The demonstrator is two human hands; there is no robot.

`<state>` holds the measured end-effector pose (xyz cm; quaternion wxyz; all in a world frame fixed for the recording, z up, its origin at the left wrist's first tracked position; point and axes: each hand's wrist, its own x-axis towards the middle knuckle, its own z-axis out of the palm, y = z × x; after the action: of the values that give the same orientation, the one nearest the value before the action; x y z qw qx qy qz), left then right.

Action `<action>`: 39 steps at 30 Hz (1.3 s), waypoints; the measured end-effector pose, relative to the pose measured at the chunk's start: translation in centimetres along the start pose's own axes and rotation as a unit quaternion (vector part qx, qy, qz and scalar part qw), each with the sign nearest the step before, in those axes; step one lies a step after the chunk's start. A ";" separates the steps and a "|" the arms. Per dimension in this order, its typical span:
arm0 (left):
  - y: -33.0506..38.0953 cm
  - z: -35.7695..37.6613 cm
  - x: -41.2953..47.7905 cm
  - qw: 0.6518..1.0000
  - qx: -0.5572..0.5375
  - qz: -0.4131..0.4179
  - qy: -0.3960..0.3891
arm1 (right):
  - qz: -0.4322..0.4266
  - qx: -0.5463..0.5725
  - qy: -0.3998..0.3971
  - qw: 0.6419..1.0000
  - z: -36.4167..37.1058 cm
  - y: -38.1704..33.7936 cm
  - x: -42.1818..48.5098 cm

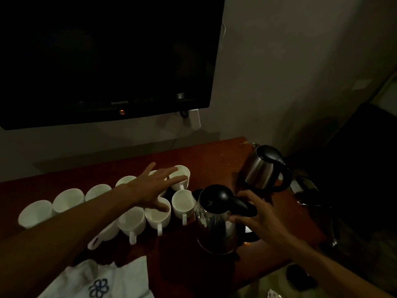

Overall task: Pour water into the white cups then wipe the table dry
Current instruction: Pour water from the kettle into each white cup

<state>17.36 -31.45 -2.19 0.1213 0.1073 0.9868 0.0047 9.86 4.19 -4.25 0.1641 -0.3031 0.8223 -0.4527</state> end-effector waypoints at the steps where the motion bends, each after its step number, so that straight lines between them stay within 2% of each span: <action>1: -0.2 0.1 0.1 1.000 -0.019 -0.005 0.003 | 0.001 -0.004 -0.002 1.000 0.0 -0.3 0.1; 4: -0.6 0.5 0.2 0.998 -0.059 -0.018 0.002 | 0.003 -0.016 -0.003 1.000 0.0 -1.1 0.4; 22: -2.9 1.2 -0.2 0.994 -0.105 -0.041 -0.009 | 0.057 -0.070 -0.017 0.996 0.0 -4.7 1.3; 39: -1.5 1.4 -0.8 0.997 -0.074 -0.036 0.016 | 0.011 -0.132 -0.020 0.991 0.4 -5.3 1.3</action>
<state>18.14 -33.16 -3.37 0.1133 0.0626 0.9888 0.0747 10.94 1.01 0.01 0.1437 -0.3225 0.8747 -0.3320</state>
